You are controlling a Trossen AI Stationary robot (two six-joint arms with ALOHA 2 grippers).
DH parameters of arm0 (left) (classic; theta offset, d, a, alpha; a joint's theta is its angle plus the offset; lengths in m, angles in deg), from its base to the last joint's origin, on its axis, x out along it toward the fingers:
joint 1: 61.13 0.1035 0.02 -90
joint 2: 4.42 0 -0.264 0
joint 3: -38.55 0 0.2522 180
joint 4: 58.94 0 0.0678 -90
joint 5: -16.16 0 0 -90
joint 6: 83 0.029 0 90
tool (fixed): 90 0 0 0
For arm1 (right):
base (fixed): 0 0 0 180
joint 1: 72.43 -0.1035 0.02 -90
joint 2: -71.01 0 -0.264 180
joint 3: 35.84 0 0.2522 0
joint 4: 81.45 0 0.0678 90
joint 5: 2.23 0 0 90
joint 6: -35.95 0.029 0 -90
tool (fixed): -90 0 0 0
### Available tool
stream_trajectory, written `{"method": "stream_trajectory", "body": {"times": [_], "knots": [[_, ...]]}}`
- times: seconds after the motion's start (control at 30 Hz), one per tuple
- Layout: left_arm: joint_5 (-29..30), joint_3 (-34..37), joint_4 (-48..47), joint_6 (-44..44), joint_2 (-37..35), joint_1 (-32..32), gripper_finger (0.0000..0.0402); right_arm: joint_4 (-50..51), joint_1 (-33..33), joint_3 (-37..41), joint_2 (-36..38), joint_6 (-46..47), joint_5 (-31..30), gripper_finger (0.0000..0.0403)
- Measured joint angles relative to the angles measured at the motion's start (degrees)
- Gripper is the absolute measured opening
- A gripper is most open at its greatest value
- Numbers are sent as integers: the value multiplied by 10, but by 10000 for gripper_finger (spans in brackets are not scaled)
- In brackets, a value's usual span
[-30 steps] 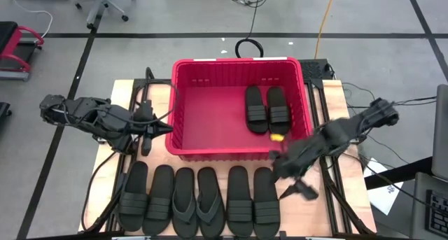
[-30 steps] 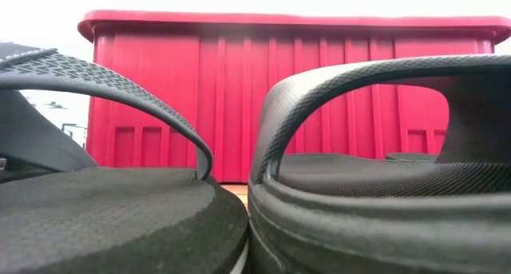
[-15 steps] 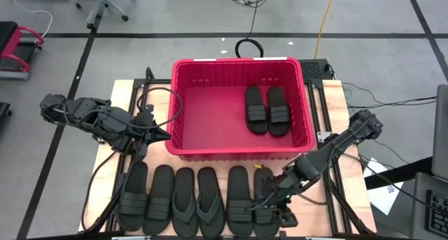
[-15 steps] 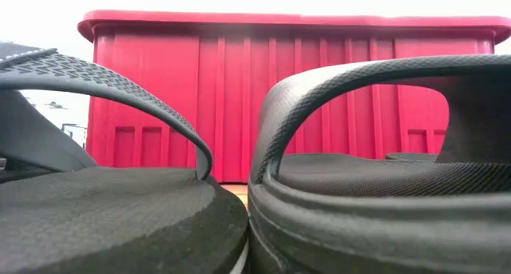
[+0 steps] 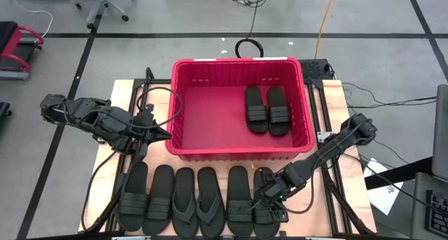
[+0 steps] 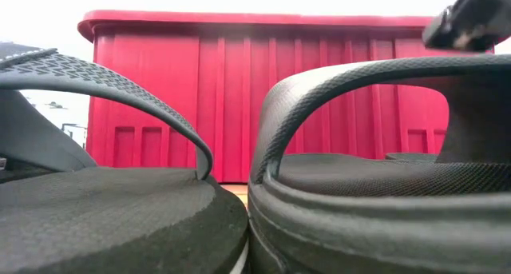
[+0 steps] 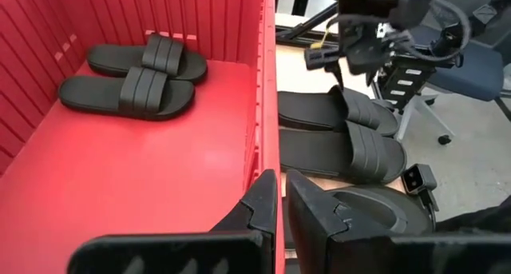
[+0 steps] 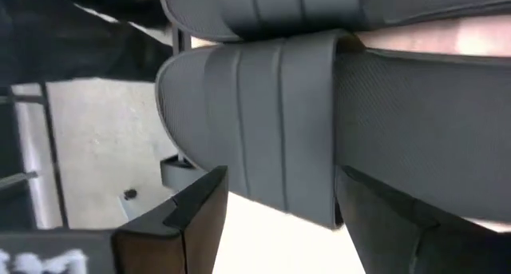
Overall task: Pick and place slides into bin
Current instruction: Put the black slipper into the red bin
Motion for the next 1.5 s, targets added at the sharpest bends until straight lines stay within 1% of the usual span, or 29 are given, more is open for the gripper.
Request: {"method": "stream_trajectory", "body": {"times": [0.13,0.2,0.37,0.47,0.6,0.67,0.73,0.83,0.9,0.93,0.97,1.17,1.3,1.37,1.5], "knots": [[0,0,3,-1,0,0,26,-67,4,69,12,28,1,224],[0,0,4,-4,0,0,26,-118,6,102,20,43,2,224],[0,0,3,-13,0,0,26,-237,6,168,28,78,54,224],[0,0,3,-15,0,0,26,-277,3,192,28,98,89,224],[1,0,3,-15,0,0,26,-312,2,217,28,114,114,211],[1,0,3,-16,0,0,26,-320,2,219,28,115,120,190],[1,0,3,-17,0,0,26,-322,2,219,28,113,120,159],[1,0,3,-17,0,0,26,-330,2,219,30,105,122,91],[1,0,3,-17,0,0,26,-330,1,219,37,106,119,37],[2,0,3,-17,0,0,26,-331,1,219,42,108,118,19],[5,0,3,-17,0,0,26,-332,1,219,49,112,116,13],[6,0,3,-16,0,0,26,-328,1,220,117,139,94,6],[6,0,3,-14,0,0,26,-336,-16,207,156,158,82,5],[6,0,3,-14,0,0,26,-337,-30,195,165,176,73,4],[6,0,3,-14,0,0,26,-333,-64,161,161,194,30,4]]}}
